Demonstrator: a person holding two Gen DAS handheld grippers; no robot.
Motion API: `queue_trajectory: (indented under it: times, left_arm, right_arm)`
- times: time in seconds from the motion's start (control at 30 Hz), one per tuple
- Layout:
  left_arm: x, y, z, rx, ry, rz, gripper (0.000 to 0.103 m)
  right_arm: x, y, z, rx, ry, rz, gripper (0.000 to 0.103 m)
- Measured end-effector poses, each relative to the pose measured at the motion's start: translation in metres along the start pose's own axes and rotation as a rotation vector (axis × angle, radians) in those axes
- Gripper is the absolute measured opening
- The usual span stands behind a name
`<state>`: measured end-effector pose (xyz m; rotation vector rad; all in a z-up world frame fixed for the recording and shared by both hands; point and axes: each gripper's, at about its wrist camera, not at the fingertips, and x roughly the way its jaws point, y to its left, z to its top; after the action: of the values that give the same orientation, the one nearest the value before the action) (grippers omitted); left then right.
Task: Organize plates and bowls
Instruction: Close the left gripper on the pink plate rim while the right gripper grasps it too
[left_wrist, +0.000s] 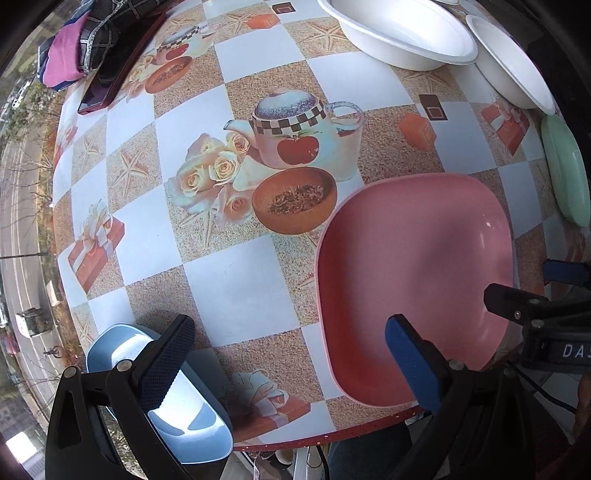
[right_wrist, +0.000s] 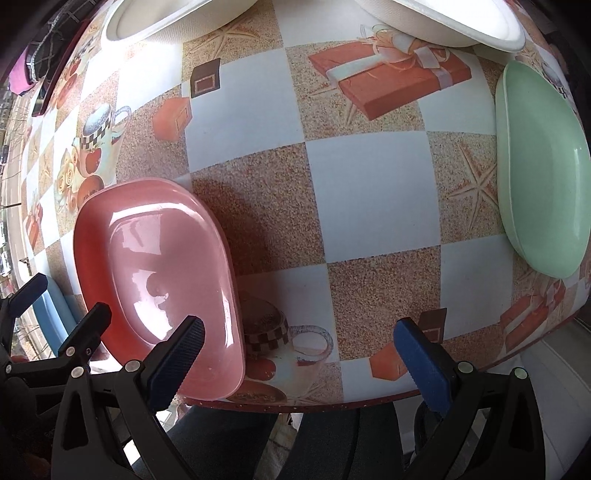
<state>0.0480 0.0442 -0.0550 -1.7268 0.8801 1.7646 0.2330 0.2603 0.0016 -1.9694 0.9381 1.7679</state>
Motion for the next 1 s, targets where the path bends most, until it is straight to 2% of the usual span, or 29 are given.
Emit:
queue_trajectory:
  times: [0.1,0.3,0.5,0.6,0.67,0.73,0.83,0.9,0.93,0.97,1.0]
  left_arm:
    - [0.007,0.001,0.001,-0.037,0.009,0.006,0.103]
    - [0.022,-0.003,-0.001,-0.061,0.032,0.012,0.103]
    - [0.027,0.004,0.004,-0.091,0.038,-0.036,0.103]
    - [0.034,0.013,0.008,-0.117,0.071,-0.080,0.103]
    - [0.031,0.010,0.012,-0.088,0.042,-0.049,0.102]
    - [0.026,0.005,0.017,-0.031,0.006,-0.027,0.094]
    - [0.021,0.001,0.020,0.002,-0.011,-0.040,0.081]
    - [0.022,0.006,0.023,-0.033,0.000,-0.079,0.075]
    - [0.023,0.010,0.024,-0.058,0.009,-0.098,0.073]
    - [0.025,0.014,0.023,-0.082,0.015,-0.121,0.071]
    - [0.027,0.019,0.023,-0.100,0.016,-0.143,0.068]
  right_arm:
    - [0.015,0.009,0.004,-0.053,-0.029,0.000,0.103]
    - [0.041,0.033,0.008,-0.123,-0.060,-0.086,0.103]
    - [0.066,0.045,0.006,-0.128,-0.067,-0.090,0.103]
    - [0.072,0.045,0.006,-0.127,-0.049,-0.105,0.103]
    - [0.078,0.047,0.004,-0.130,-0.034,-0.110,0.103]
    - [0.078,0.047,0.005,-0.122,-0.024,-0.127,0.099]
    - [0.078,0.052,0.004,-0.151,-0.035,-0.136,0.079]
    - [0.082,0.064,0.001,-0.203,-0.038,-0.146,0.058]
    - [0.087,0.071,-0.001,-0.234,-0.041,-0.145,0.052]
    - [0.088,0.079,-0.004,-0.259,-0.044,-0.146,0.041]
    - [0.090,0.084,-0.005,-0.278,-0.041,-0.139,0.035]
